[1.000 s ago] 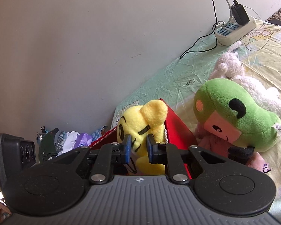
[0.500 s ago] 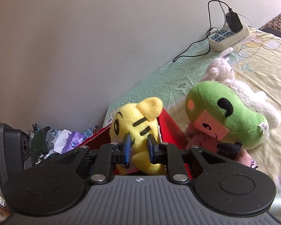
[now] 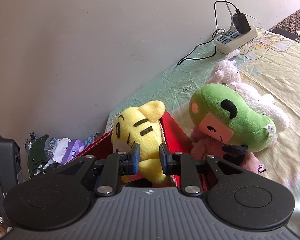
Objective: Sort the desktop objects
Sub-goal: 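Carry the tiger plush with the right gripper into the red box, then open the right gripper to release the tiger inside the box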
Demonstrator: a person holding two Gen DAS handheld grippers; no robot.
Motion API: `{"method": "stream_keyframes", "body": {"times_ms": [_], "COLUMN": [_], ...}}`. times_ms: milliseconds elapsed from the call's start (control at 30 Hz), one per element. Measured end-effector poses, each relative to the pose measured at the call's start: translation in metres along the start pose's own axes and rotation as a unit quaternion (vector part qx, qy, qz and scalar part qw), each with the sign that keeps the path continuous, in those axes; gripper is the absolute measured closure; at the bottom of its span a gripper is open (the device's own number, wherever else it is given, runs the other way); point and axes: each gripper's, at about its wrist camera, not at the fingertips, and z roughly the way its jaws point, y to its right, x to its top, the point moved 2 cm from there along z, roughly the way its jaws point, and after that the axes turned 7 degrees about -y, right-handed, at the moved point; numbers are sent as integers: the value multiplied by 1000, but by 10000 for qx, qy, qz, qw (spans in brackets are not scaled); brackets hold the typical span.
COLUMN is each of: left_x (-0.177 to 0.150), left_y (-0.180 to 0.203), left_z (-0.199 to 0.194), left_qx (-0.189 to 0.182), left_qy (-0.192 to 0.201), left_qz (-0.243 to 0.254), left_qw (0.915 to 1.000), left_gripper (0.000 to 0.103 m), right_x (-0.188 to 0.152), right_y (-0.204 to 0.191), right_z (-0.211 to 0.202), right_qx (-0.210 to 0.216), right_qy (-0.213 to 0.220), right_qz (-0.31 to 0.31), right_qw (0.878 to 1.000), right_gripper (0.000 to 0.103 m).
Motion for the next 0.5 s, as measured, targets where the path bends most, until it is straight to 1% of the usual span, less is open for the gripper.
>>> {"method": "stream_keyframes", "body": {"times_ms": [233, 500], "left_x": [-5, -10], "left_y": [-1, 1], "left_z": [-3, -3], "left_qx": [224, 388], "left_qy": [-39, -126], "left_qz": [-67, -164], "left_qw": [9997, 9990], "left_gripper": [4, 4], "right_x": [-5, -8], "right_y": [-6, -5], "right_z": [-4, -8], "right_qx": [-167, -68], "right_qy": [27, 33], "right_qz": [-247, -358], "right_qw": [9996, 9993], "right_gripper": [78, 75]}}
